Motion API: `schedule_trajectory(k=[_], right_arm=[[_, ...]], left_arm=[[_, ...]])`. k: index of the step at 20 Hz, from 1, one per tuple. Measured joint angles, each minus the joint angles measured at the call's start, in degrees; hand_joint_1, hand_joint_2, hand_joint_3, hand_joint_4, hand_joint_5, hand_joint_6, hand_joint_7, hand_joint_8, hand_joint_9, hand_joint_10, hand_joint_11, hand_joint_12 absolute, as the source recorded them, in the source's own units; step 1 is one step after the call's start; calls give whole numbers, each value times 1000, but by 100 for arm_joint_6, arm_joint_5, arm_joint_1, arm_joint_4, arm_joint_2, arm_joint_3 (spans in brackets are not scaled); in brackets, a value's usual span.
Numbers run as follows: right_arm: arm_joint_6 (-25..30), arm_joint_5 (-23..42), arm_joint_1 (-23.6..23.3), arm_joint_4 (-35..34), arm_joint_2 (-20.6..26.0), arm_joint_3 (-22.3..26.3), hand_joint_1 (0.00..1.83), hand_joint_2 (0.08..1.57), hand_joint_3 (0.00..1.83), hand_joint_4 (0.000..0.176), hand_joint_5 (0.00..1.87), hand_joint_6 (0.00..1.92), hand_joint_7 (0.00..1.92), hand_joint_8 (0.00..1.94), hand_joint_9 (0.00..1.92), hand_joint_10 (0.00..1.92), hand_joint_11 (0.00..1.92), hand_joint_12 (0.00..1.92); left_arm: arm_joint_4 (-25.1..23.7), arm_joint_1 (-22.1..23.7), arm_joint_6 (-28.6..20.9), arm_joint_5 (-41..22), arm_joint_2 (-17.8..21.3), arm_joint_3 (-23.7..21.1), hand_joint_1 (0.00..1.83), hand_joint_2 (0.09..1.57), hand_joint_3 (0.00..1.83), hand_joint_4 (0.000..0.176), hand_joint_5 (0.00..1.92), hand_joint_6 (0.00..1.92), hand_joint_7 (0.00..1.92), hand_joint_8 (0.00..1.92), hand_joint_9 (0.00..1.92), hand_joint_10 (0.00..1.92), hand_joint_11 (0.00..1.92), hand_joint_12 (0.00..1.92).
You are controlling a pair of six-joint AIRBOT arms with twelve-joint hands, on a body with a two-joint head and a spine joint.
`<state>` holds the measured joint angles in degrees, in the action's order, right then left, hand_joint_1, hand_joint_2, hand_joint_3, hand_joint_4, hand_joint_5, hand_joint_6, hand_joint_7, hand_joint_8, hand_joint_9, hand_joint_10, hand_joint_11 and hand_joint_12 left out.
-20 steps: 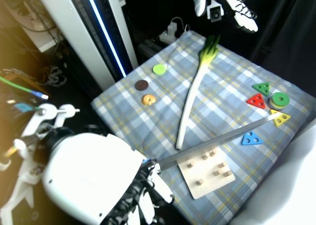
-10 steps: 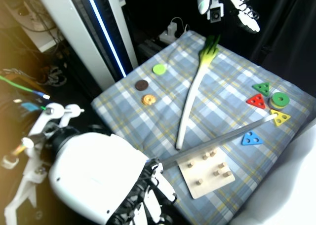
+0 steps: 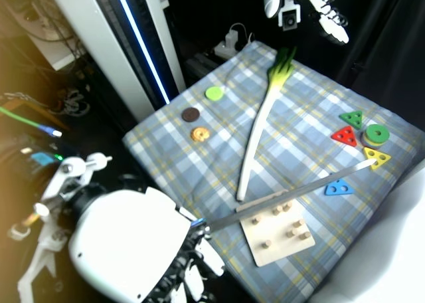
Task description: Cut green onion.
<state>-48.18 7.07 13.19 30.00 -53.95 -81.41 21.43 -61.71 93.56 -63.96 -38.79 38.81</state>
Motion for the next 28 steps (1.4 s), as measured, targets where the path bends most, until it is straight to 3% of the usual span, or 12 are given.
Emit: schedule_trajectory(k=[1,2,4,6,8,9,12,14,16,21,24,28], right_arm=[[2,52,68,-50,2,0,265,1462,0,7,523,1480,604,1869,761,1921,863,1921],[7,96,114,-151,2,0,246,1406,0,0,509,1023,504,1450,565,1673,602,1794],[4,184,273,-352,33,7,209,1366,0,1,509,329,500,809,532,1041,430,1289],[4,278,435,-575,76,55,184,1312,2,49,416,26,545,262,484,577,189,1197],[2,337,568,-739,111,109,252,1317,0,37,355,0,559,32,538,202,125,1008],[4,345,568,-776,138,142,237,1313,0,46,323,0,531,7,548,100,122,912],[4,592,568,-796,267,251,232,1311,0,78,273,0,496,0,535,2,140,678],[2,651,568,-813,306,291,286,1296,1,73,217,0,438,0,453,0,198,394],[4,791,568,-946,398,380,286,1244,3,105,106,0,284,0,326,0,208,148],[2,1093,568,-986,529,503,400,1098,0,170,0,0,81,0,84,0,5,25],[9,1226,570,-988,616,664,493,1045,0,176,0,0,2,0,2,0,0,0],[33,2181,1137,-1556,979,1091,360,1042,0,176,0,0,40,13,5,2,0,0]], left_arm=[[-4,-2,0,0,0,0,0,1301,4,0,0,0,0,0,0,0,0,0],[-4,-2,0,0,0,0,0,1293,0,0,0,0,0,0,0,0,0,0],[2,-2,0,-2,0,0,0,1294,1,0,0,0,0,0,0,0,0,0],[-7,-2,0,-7,0,0,0,1295,1,0,0,0,0,0,0,0,0,0],[2,-20,0,-17,0,0,0,1290,0,0,0,0,0,0,0,0,0,0],[0,-24,-2,-17,0,0,0,1285,0,0,0,0,0,0,0,0,0,0],[13,-26,-24,-59,0,0,0,1307,7,0,1,0,0,0,0,0,0,0],[24,-26,-24,-116,0,0,0,1316,10,0,0,0,0,0,0,0,0,0],[46,-26,-24,-173,0,0,0,1332,17,0,0,0,0,0,0,0,0,0],[74,-26,-70,-258,0,0,0,1363,27,0,0,0,0,0,0,0,0,0],[68,-26,-111,-308,-4,55,0,1350,17,0,0,0,0,0,0,0,0,0],[107,2,-651,-643,-48,319,0,1348,13,0,0,0,0,0,0,0,0,0]])
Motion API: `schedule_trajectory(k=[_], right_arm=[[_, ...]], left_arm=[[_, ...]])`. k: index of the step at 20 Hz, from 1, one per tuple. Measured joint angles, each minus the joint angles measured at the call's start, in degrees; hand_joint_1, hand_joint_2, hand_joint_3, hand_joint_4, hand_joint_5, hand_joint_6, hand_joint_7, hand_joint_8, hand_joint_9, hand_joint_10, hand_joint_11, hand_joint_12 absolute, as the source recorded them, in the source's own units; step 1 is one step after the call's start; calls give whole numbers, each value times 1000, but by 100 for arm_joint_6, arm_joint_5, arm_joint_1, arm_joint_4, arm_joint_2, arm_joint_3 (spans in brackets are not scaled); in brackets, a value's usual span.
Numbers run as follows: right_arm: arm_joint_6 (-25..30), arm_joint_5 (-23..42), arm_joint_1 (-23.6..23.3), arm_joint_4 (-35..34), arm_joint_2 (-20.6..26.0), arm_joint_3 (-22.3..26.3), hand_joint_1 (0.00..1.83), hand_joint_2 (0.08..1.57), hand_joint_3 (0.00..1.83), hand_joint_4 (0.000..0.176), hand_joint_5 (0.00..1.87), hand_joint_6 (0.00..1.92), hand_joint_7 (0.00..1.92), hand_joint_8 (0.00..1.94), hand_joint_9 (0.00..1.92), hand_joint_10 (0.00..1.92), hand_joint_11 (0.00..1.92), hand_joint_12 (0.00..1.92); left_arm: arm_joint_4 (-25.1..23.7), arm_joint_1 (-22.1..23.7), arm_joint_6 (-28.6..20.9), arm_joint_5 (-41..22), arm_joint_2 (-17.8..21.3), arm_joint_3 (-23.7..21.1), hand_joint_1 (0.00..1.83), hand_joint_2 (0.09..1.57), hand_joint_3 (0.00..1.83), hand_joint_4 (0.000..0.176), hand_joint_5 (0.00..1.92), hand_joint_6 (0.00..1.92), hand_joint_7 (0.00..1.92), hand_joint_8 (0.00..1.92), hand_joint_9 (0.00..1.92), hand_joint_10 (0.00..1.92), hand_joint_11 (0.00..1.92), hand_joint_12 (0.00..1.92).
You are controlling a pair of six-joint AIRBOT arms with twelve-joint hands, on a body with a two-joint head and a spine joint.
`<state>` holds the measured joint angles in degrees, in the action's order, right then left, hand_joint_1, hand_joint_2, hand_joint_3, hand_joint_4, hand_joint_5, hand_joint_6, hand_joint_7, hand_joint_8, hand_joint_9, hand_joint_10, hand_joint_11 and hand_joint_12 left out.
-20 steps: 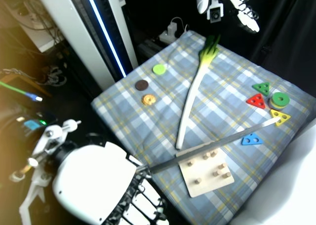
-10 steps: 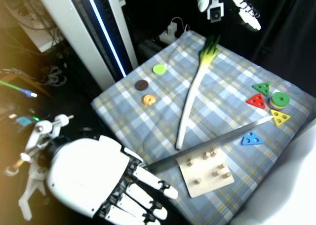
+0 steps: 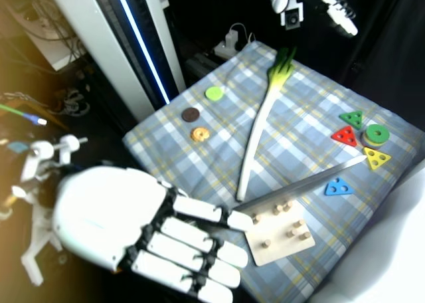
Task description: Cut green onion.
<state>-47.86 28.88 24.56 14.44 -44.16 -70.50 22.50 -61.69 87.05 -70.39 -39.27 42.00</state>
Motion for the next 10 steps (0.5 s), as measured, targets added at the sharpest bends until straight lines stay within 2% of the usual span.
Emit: schedule_trajectory(k=[1,3,5,7,8,9,10], right_arm=[[0,367,240,-168,120,177,332,1077,9,176,0,0,38,9,4,1,0,0],[-2,1178,769,-459,267,457,435,1028,0,176,0,0,50,8,9,4,0,0],[-2,1735,1180,-675,306,640,450,1026,0,176,0,0,47,6,15,5,0,0],[9,2321,1576,-811,323,800,488,1058,4,176,0,0,56,7,39,13,0,0],[94,2625,1762,-868,326,844,496,1093,17,174,0,0,51,4,35,9,0,0],[267,2962,2017,-929,323,866,459,1112,20,167,0,0,67,8,51,12,0,0],[431,3309,2297,-1071,306,892,449,1067,0,174,0,0,90,12,64,13,12,5]], left_arm=[[2,2,-337,-85,-37,118,0,1333,6,0,0,0,0,0,0,0,0,0],[-66,-68,-1174,-227,-61,313,0,1264,0,0,0,0,13,5,62,25,0,0],[-101,-122,-1698,-345,-61,439,0,1243,0,0,0,0,9,3,56,20,0,0],[-85,-146,-2037,-538,-57,529,0,1248,0,0,0,0,0,0,20,8,0,0],[-111,-153,-2177,-638,-57,553,0,1295,0,0,0,0,0,0,3,1,0,0],[-197,-153,-2304,-741,-57,597,0,1317,7,0,0,0,0,0,0,0,0,0],[-238,-153,-2457,-861,-57,599,0,1316,6,0,0,0,0,0,0,0,0,0]])
